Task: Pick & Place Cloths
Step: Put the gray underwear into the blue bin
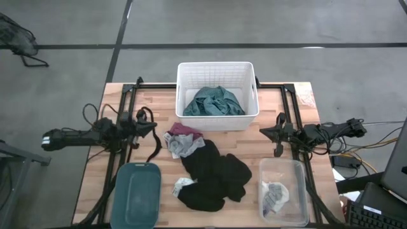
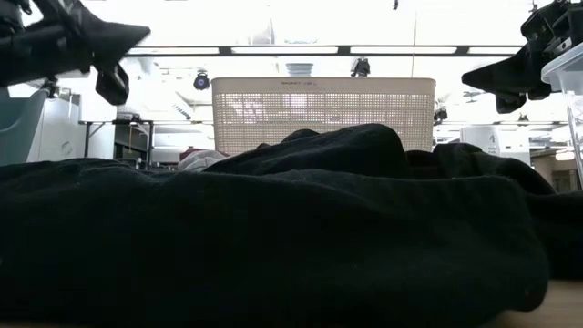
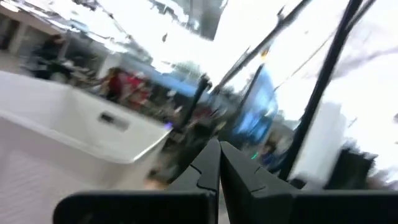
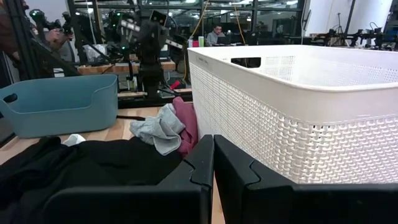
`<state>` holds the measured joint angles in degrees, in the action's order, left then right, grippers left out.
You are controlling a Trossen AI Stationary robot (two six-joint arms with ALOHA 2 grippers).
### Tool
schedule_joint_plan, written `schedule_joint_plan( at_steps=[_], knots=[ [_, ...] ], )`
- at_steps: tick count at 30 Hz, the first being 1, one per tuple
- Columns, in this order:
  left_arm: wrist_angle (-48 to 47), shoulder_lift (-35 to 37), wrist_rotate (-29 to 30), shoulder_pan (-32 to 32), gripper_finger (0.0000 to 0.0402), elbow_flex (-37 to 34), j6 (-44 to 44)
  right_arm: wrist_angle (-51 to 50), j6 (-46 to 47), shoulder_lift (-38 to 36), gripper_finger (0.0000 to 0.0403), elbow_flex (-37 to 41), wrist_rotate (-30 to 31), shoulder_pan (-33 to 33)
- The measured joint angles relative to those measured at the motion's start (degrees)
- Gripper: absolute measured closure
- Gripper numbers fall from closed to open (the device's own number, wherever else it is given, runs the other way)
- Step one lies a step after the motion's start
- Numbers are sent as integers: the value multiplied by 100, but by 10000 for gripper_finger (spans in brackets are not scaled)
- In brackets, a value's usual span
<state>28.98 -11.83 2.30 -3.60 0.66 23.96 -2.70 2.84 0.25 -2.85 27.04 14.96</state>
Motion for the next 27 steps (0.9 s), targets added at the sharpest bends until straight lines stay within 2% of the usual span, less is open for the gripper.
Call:
schedule_joint_plan(
  at_steps=[5, 9, 13, 16, 19, 21, 24, 27],
  knots=[
    [519, -257, -497, 89, 397, 27, 154, 1, 2, -2, 394, 0, 1, 0],
    [497, -782, -74, 337, 396, 192, -96, 1, 3, -7, 394, 0, 0, 0],
    [444, -1485, 357, 640, 394, 673, -455, 1, 3, -2, 394, 0, 0, 0],
    [-328, -2000, 674, 882, 398, 1210, -561, 1, -1, -2, 394, 0, 1, 0],
    [-1868, -2520, 1017, 1119, 397, 1901, -501, -2, 5, -2, 394, 0, -1, 0],
    [-2701, -2916, 1541, 1344, 398, 2270, -288, 1, -1, -2, 394, 0, 1, 0],
    [-3224, -3550, 2340, 1806, 399, 2662, -10, 1, 1, 0, 394, 0, 1, 0],
    [-3300, -4200, 2775, 2401, 399, 2956, -23, 1, 11, -2, 394, 0, 1, 0]
  ],
)
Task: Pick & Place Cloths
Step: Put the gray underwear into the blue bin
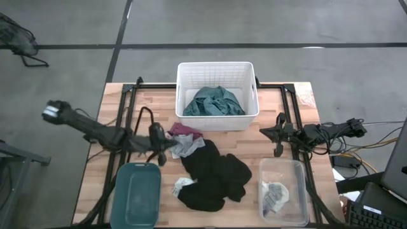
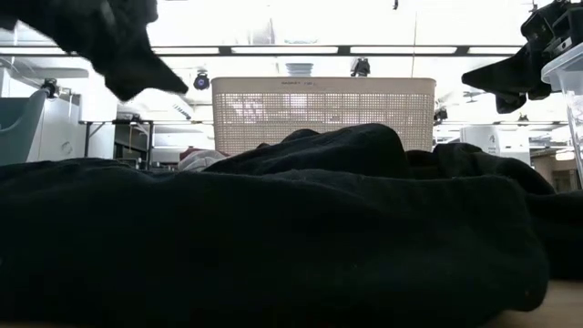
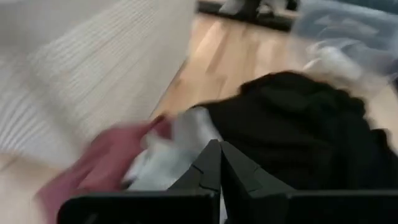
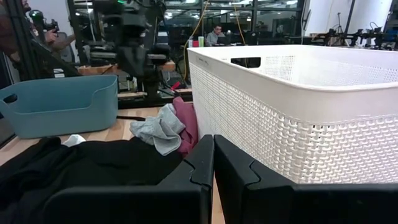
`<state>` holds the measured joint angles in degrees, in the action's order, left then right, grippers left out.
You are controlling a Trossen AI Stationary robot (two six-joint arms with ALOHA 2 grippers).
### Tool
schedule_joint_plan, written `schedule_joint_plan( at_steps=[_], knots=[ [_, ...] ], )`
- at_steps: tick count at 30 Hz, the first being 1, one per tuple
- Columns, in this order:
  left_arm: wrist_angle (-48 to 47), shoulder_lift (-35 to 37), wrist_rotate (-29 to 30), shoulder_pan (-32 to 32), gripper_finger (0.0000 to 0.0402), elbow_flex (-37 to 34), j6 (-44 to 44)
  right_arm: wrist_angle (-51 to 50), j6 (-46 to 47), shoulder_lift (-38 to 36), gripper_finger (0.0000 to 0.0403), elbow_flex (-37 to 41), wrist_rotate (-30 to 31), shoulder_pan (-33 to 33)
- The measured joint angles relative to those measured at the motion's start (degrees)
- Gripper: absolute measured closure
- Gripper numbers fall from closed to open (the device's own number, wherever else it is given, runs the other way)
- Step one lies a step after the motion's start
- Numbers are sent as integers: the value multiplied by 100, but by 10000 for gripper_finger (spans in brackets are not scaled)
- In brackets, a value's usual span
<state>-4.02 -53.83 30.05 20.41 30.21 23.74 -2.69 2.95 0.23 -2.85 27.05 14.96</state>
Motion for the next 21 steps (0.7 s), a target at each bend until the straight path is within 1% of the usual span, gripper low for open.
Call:
schedule_joint_plan(
  at_steps=[2, 5, 7, 8, 12, 16, 19, 21],
  knots=[
    [119, -404, 336, 407, 400, 264, -75, -3, -9, -2, 394, 0, -2, 0],
    [-3, -961, 910, 973, 400, 566, -248, -1, 2, -7, 394, 0, -2, 0],
    [48, -1247, 1278, 1246, 399, 770, -197, 0, -12, 1, 394, 0, -1, 0],
    [60, -1397, 1332, 1317, 397, 863, -112, 1, -10, 2, 394, 0, -1, 0],
    [41, -2046, 1337, 1359, 383, 1117, 139, 1, -11, 2, 394, 0, -1, 0],
    [266, -2595, 1385, 1321, 377, 1368, 142, -1, -10, 11, 394, 0, -2, 0],
    [202, -2942, 1838, 1290, 375, 1506, 338, -3, -6, 35, 394, 0, -2, 0],
    [152, -3040, 2082, 1263, 373, 1616, 318, -1, -10, 55, 394, 0, -2, 0]
  ],
)
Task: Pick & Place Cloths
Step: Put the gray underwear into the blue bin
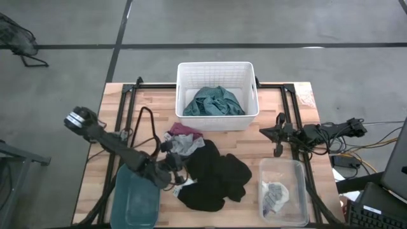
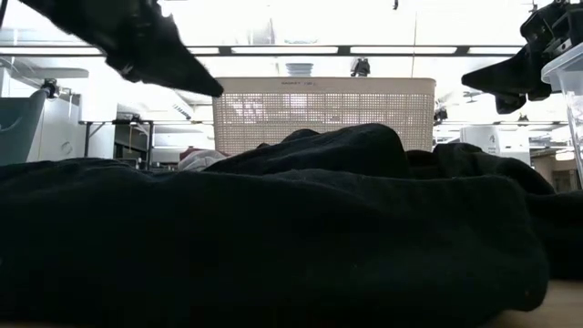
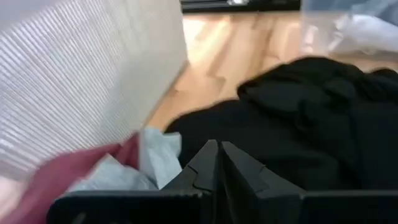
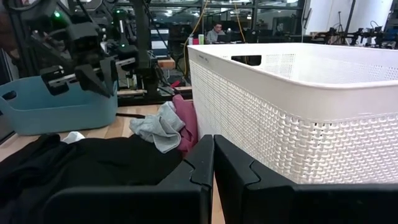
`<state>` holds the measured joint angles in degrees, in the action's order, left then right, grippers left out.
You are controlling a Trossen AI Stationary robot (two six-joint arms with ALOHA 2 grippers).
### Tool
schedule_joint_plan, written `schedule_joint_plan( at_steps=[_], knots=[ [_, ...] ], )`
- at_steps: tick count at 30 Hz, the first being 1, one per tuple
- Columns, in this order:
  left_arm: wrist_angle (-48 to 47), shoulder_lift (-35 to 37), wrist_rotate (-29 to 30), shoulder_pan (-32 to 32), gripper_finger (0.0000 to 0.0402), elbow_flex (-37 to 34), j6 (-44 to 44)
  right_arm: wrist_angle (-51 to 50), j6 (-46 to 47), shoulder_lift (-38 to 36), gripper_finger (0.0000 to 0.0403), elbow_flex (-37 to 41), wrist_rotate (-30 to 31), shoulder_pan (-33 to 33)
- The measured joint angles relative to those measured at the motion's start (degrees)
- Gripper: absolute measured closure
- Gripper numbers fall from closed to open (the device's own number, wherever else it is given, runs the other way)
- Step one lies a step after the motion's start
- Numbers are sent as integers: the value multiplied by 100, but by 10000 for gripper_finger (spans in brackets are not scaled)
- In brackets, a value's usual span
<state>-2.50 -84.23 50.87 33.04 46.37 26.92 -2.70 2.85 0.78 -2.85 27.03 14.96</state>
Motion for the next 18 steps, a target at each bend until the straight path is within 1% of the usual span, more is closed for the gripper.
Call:
schedule_joint_plan(
  at_steps=[2, 4, 8, 12, 15, 18],
  knots=[
    [-85, -67, 66, -22, 364, 78, -23, -4, 5, 4, 394, 0, 0, -1],
    [-126, -125, 70, -56, 344, 121, 8, -2, -1, 2, 394, 0, 0, 0],
    [-110, -258, 109, -184, 287, 137, 146, -2, -2, 7, 394, 0, 1, -2],
    [-512, -491, 72, -371, 232, 127, 531, -2, -2, 7, 394, 0, 0, -1],
    [-768, -658, 26, -457, 211, 122, 655, -2, 5, 7, 394, 0, 0, -2],
    [-758, -791, 0, -511, 207, 122, 811, -2, 3, 7, 394, 0, 0, -2]
  ],
)
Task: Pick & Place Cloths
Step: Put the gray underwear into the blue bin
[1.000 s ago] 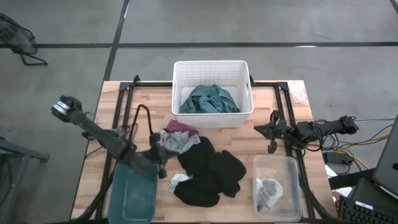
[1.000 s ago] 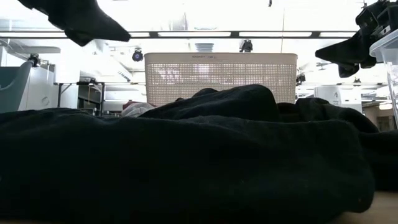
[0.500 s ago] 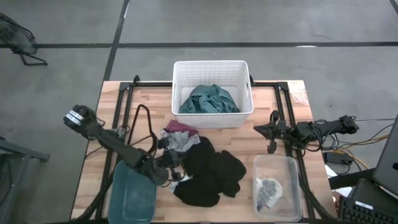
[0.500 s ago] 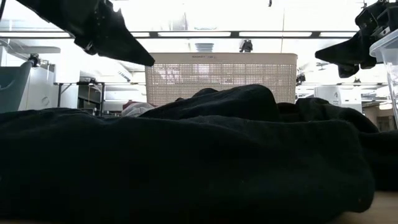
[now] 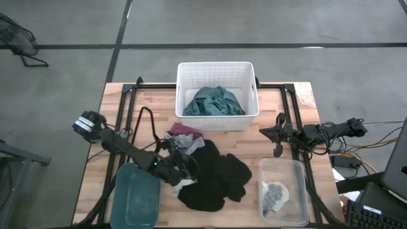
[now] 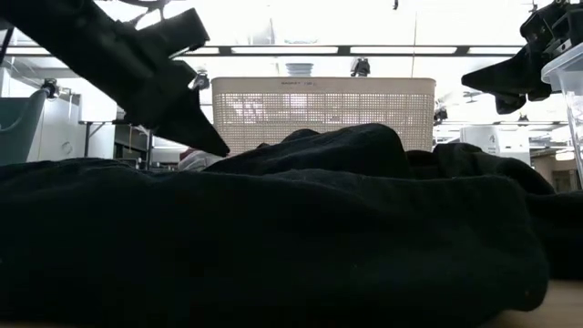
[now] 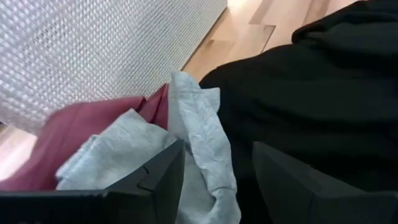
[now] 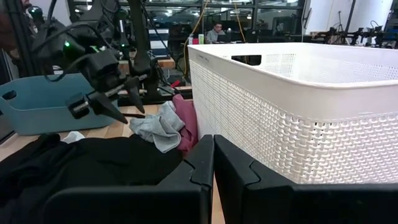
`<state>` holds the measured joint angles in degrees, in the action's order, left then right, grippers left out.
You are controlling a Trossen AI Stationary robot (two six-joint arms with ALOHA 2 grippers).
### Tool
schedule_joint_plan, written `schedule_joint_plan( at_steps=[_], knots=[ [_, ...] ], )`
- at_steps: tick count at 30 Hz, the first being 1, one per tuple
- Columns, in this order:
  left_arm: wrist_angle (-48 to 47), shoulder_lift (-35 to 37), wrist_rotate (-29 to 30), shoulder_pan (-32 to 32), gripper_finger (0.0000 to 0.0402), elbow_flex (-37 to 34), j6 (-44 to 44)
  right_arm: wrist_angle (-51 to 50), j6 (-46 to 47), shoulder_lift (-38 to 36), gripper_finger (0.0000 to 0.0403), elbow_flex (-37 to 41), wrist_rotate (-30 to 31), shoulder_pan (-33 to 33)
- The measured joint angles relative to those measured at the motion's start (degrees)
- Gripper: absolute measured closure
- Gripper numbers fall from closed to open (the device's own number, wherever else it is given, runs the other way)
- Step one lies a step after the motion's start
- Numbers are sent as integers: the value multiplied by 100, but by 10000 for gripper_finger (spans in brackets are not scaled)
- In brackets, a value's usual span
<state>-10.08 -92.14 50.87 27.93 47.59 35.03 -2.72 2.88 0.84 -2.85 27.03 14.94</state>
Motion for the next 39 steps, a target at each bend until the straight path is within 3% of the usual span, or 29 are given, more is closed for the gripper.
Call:
schedule_joint_plan(
  at_steps=[16, 20, 24, 27, 32, 39],
  knots=[
    [-153, -470, -59, -237, 223, 0, 664, 1, -1, -2, 394, 0, 0, 2],
    [-160, -446, -57, -250, 279, 0, 547, 0, -2, -2, 394, 0, 0, 2],
    [-161, -369, -169, -255, 374, 22, 244, 0, -3, 0, 394, 0, 0, 0],
    [-260, -255, -243, -244, 388, 115, 58, 0, -4, 0, 394, 0, 0, 0],
    [-1484, 139, -124, -170, 395, 631, 129, 0, -5, 0, 394, 0, 1, 0],
    [-3850, 824, 76, 135, 395, 1982, 673, 0, 3, 2, 394, 0, 1, 0]
  ],
)
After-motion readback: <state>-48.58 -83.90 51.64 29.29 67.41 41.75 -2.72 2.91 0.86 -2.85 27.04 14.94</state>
